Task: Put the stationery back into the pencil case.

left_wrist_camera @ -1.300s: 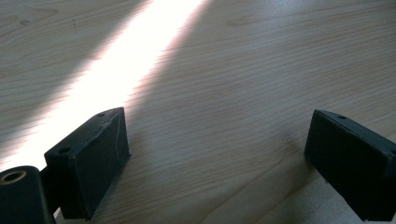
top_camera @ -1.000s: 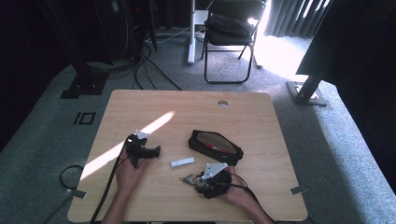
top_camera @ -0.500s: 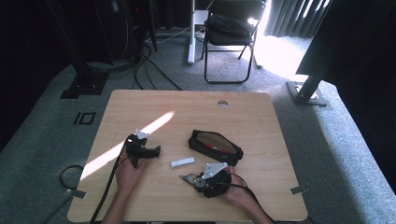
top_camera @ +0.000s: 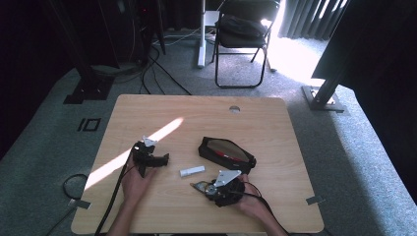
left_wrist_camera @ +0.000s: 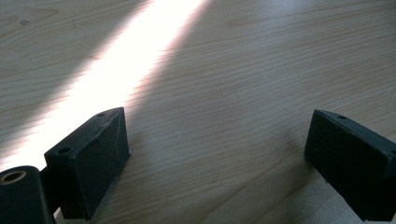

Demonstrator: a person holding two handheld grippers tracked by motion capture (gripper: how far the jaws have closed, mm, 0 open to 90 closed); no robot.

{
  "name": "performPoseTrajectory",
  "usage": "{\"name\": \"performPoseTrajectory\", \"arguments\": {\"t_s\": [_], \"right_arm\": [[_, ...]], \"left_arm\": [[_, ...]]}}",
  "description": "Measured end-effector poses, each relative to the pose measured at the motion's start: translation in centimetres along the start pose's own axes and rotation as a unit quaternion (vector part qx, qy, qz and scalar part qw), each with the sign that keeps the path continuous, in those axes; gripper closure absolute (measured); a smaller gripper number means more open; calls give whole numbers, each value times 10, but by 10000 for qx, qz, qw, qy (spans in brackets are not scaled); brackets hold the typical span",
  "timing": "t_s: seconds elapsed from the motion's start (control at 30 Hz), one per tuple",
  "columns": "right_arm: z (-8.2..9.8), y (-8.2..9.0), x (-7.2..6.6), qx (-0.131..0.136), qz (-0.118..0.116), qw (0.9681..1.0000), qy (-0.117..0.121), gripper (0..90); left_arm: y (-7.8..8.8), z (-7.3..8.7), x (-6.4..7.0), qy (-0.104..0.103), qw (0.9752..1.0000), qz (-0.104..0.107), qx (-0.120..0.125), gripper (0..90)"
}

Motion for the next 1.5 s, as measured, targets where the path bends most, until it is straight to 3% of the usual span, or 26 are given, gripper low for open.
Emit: {"name": "performPoseTrajectory", "arguments": {"t_s": [1.5], "right_arm": [[-17, 34, 9, 401, 367, 9985, 80, 413]], "left_arm": [[0, 0, 0, -5, 10000, -2, -3, 65]]}}
Point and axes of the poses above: each handheld gripper's, and its own axes: y roughly backward along the jaws, z roughly out of its underside, x roughly to its right, the point moved 5 cm from there along -y, roughly forward along the jaws, and after that the axes turned 6 degrees about -z, right-handed, at the moved point
